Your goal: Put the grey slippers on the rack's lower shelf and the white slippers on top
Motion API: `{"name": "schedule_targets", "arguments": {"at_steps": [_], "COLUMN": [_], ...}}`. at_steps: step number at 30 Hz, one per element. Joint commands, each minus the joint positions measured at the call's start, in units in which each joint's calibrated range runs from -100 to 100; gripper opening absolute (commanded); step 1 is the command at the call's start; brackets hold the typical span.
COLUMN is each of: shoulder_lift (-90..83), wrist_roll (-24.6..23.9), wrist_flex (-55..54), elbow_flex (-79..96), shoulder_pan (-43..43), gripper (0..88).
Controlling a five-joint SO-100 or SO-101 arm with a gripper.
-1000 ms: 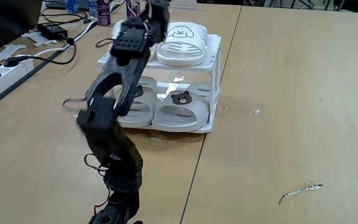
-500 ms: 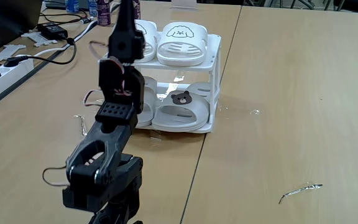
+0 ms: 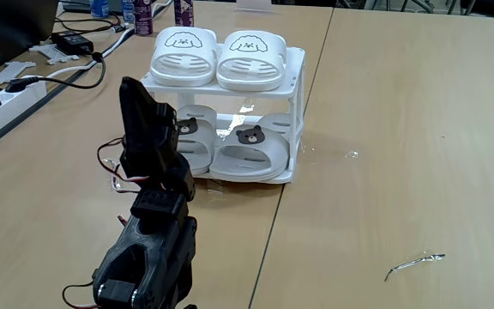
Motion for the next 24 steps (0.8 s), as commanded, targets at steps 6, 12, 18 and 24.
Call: {"name": "schedule_targets", "arguments": {"at_steps": [6, 12, 18, 24], "shoulder_lift": [0.02, -0.14, 0.02, 0.02], "wrist_roll": [0.42, 0.42, 0.42, 0.42], "wrist_flex": [-3.09, -3.09, -3.09, -3.09], "elbow_flex": [0.63, 0.63, 0.63, 0.63], "shoulder_pan": [0.39, 0.39, 0.39, 0.39], "gripper": [0.6, 0.6, 0.6, 0.6]}}
